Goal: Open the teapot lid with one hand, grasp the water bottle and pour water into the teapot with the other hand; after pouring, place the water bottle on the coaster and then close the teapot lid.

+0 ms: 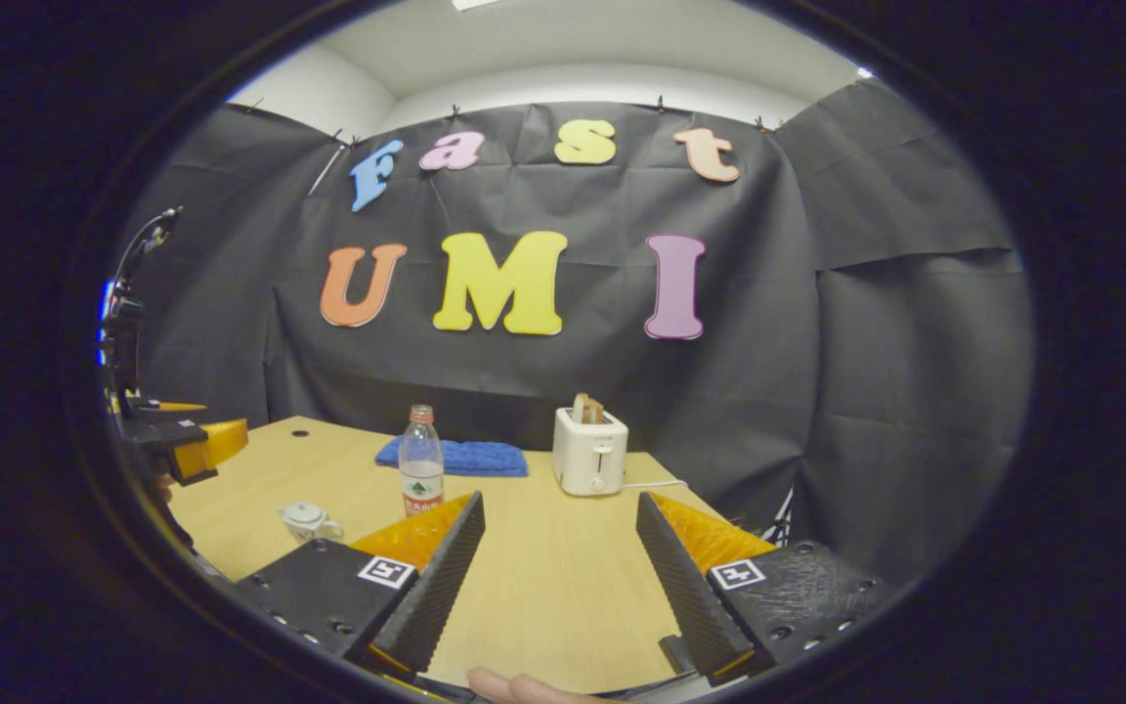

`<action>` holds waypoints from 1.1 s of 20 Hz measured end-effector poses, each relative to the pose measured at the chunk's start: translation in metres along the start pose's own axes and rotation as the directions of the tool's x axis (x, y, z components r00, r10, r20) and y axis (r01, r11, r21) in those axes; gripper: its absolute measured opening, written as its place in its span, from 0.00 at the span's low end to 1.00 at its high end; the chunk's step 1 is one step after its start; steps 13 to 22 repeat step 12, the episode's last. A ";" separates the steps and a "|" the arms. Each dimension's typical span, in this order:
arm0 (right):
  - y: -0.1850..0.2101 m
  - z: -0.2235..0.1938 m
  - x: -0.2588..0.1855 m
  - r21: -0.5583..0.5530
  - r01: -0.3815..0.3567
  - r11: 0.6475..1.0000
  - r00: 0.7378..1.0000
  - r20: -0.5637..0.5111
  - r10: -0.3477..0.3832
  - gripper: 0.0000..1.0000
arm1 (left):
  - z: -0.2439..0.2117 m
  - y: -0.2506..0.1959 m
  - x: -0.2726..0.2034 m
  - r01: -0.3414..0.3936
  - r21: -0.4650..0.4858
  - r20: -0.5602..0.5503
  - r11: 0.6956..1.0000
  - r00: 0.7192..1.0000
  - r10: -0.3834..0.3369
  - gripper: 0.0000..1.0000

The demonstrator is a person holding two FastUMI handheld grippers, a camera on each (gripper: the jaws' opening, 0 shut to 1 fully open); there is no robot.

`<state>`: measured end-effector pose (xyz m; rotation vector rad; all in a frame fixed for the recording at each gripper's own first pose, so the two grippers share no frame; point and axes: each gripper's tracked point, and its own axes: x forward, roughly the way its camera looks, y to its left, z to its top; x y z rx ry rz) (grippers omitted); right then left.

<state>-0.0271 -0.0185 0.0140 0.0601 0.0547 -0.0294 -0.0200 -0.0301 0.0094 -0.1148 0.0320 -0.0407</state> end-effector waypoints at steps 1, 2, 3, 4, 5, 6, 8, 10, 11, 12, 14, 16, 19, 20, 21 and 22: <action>0.001 -0.001 0.000 -0.001 0.001 1.000 1.000 -0.003 -0.001 0.94 | 0.001 -0.005 -0.007 0.025 -0.016 -0.003 1.000 1.000 -0.025 0.93; -0.002 -0.004 0.001 -0.004 0.013 1.000 1.000 -0.013 -0.013 0.93 | 0.001 -0.007 -0.014 0.043 -0.032 -0.009 0.999 0.999 -0.043 0.93; -0.004 -0.007 0.001 -0.005 0.024 1.000 0.999 -0.024 -0.024 0.94 | 0.002 -0.007 -0.020 0.059 -0.036 -0.007 0.998 0.998 -0.059 0.94; -0.003 -0.009 0.002 -0.008 0.030 1.000 0.999 -0.036 -0.031 0.94 | 0.006 -0.009 -0.024 0.072 -0.030 0.002 0.997 0.997 -0.072 0.94; -0.004 -0.010 0.001 -0.006 0.036 0.999 0.998 -0.043 -0.037 0.94 | 0.008 -0.009 -0.027 0.079 -0.012 0.010 0.997 0.997 -0.079 0.94; -0.005 -0.009 0.000 -0.001 0.040 0.999 0.998 -0.042 -0.040 0.95 | 0.008 -0.008 -0.028 0.072 0.007 0.013 0.997 0.997 -0.072 0.94; -0.007 -0.006 -0.002 0.008 0.047 0.999 0.998 -0.030 -0.046 0.94 | 0.002 -0.005 -0.028 0.067 0.033 0.004 0.997 0.998 -0.067 0.94; -0.010 -0.004 -0.002 0.008 0.058 0.998 0.998 -0.023 -0.058 0.94 | 0.000 -0.004 -0.024 0.064 0.031 -0.003 0.997 0.998 -0.064 0.94; -0.011 -0.001 -0.002 0.014 0.059 0.998 0.998 -0.016 -0.059 0.95 | -0.002 -0.001 -0.023 0.058 0.024 -0.007 0.998 0.998 -0.058 0.94; -0.010 0.000 -0.002 0.022 0.056 0.998 0.998 -0.012 -0.055 0.94 | -0.004 0.001 -0.020 0.055 0.017 -0.012 0.998 0.998 -0.055 0.94; -0.010 0.000 -0.002 0.022 0.056 0.998 0.998 -0.012 -0.055 0.94 | -0.004 0.001 -0.020 0.055 0.017 -0.012 0.998 0.998 -0.055 0.94; -0.010 0.000 -0.002 0.022 0.056 0.998 0.998 -0.012 -0.055 0.94 | -0.004 0.001 -0.020 0.055 0.017 -0.012 0.998 0.998 -0.055 0.94; -0.010 0.000 -0.002 0.022 0.056 0.998 0.998 -0.012 -0.055 0.94 | -0.004 0.001 -0.020 0.055 0.017 -0.012 0.998 0.998 -0.055 0.94; -0.010 0.000 -0.002 0.022 0.056 0.998 0.998 -0.012 -0.055 0.94 | -0.004 0.001 -0.020 0.055 0.017 -0.012 0.998 0.998 -0.055 0.94; -0.010 0.000 -0.002 0.022 0.056 0.998 0.998 -0.012 -0.055 0.94 | -0.004 0.001 -0.020 0.055 0.017 -0.012 0.998 0.998 -0.055 0.94; -0.010 0.000 -0.002 0.022 0.056 0.998 0.998 -0.012 -0.055 0.94 | -0.004 0.001 -0.020 0.055 0.017 -0.012 0.998 0.998 -0.055 0.94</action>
